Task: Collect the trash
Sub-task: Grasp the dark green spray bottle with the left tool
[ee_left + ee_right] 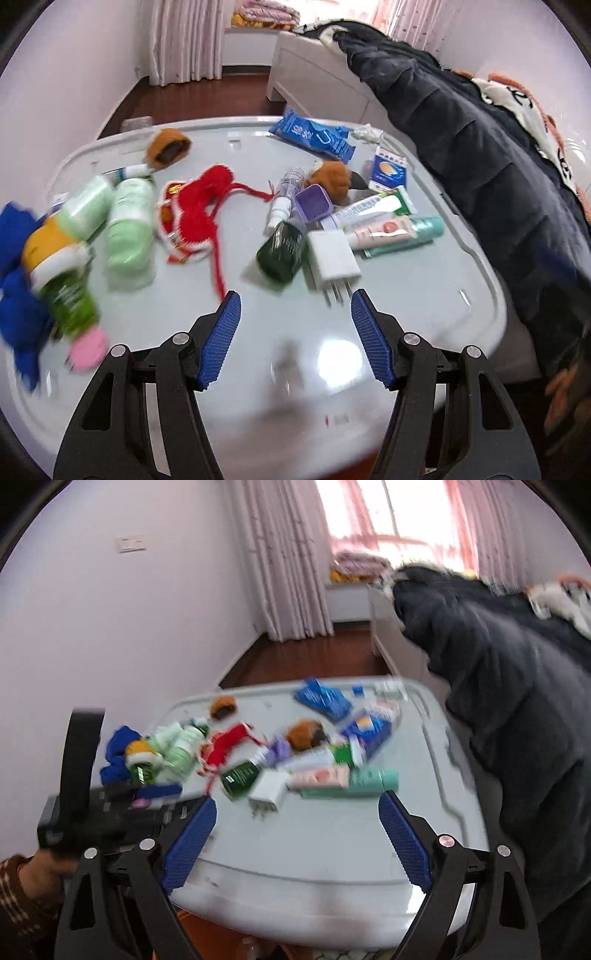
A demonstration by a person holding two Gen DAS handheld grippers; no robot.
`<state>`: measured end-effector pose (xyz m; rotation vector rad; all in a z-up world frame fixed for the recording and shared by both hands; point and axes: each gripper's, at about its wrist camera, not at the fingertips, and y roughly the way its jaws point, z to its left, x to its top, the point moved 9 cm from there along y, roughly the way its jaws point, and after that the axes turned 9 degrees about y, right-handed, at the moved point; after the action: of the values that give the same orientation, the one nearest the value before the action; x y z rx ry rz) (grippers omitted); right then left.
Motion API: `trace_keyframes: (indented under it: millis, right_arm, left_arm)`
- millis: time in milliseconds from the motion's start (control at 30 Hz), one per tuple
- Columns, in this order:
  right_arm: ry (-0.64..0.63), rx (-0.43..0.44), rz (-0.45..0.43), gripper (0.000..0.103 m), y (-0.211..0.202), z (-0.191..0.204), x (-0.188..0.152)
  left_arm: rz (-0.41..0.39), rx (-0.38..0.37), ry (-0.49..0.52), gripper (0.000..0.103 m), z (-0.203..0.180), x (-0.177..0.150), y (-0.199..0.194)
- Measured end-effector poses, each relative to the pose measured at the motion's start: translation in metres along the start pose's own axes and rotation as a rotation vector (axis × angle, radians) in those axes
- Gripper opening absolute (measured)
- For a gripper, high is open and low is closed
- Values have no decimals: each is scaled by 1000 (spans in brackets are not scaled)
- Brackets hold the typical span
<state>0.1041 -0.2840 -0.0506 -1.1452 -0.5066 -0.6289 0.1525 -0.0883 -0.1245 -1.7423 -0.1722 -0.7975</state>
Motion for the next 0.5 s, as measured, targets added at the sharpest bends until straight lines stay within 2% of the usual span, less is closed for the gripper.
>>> trace_keyframes:
  millis: [100, 333, 367, 400, 433, 500]
  right_arm:
    - [50, 20, 36, 88, 9, -11, -2]
    - [21, -2, 53, 89, 12, -13, -7]
    - [16, -5, 61, 89, 16, -14, -9]
    - [19, -1, 63, 89, 17, -13, -10]
    - [15, -2, 68, 89, 17, -13, -11]
    - [5, -10, 67, 89, 18, -13, -12]
  left_arm:
    - [16, 17, 22, 61, 1, 12, 26]
    - [26, 32, -7, 61, 8, 24, 61]
    - [18, 27, -8, 56, 8, 23, 62]
    - [-2, 29, -9, 47, 8, 25, 62]
    - [-17, 52, 3, 29, 9, 26, 61]
    - [-2, 65, 32, 28, 7, 25, 63]
